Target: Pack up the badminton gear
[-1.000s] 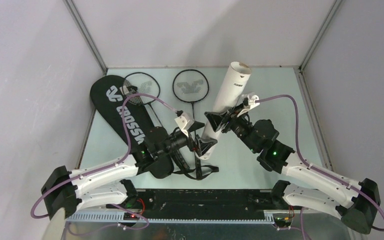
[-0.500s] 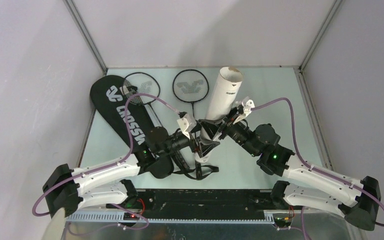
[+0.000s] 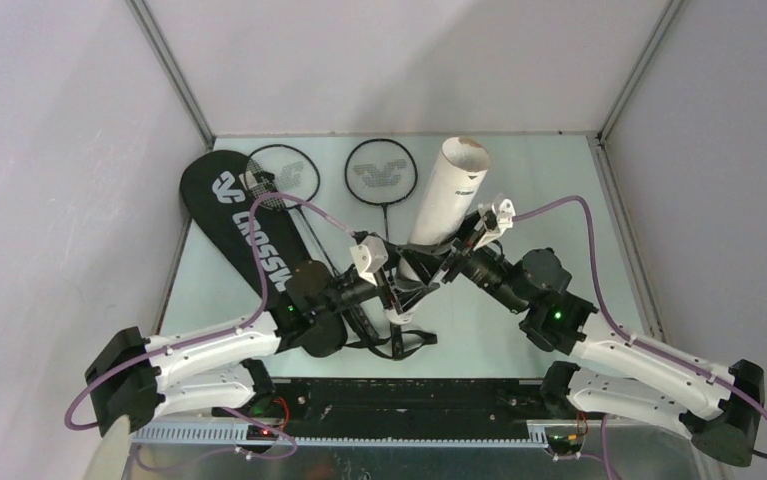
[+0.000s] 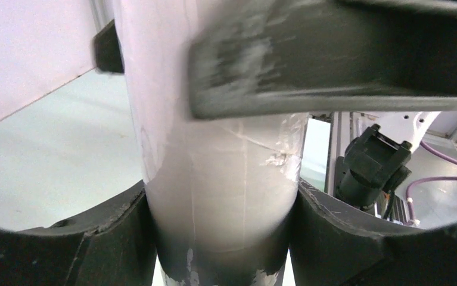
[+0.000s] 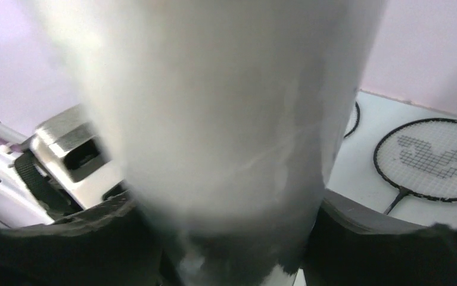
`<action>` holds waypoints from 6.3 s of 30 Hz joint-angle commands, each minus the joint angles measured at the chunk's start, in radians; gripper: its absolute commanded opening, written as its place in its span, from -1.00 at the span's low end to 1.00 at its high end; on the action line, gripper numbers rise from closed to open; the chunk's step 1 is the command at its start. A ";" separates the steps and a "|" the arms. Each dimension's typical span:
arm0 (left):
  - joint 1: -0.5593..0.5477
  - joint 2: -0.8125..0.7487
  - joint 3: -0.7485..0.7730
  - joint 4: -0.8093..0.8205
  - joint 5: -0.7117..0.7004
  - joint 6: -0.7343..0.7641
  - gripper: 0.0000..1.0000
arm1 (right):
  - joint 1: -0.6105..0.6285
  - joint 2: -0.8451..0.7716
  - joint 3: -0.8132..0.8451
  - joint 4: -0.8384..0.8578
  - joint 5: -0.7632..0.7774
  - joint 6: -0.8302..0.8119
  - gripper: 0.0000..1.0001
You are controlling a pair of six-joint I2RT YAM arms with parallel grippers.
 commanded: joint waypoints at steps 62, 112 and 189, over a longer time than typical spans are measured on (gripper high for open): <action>0.472 0.169 -0.368 0.895 -0.418 0.237 -1.00 | -1.014 0.405 0.089 -0.908 0.058 0.233 0.66; 0.315 0.131 -0.329 0.617 -0.009 0.371 -1.00 | -0.651 -0.033 0.094 -0.942 -0.079 -0.008 -1.00; 0.070 0.002 -0.392 0.338 0.085 0.678 -1.00 | -0.433 -0.034 0.685 -1.294 -0.729 0.085 0.17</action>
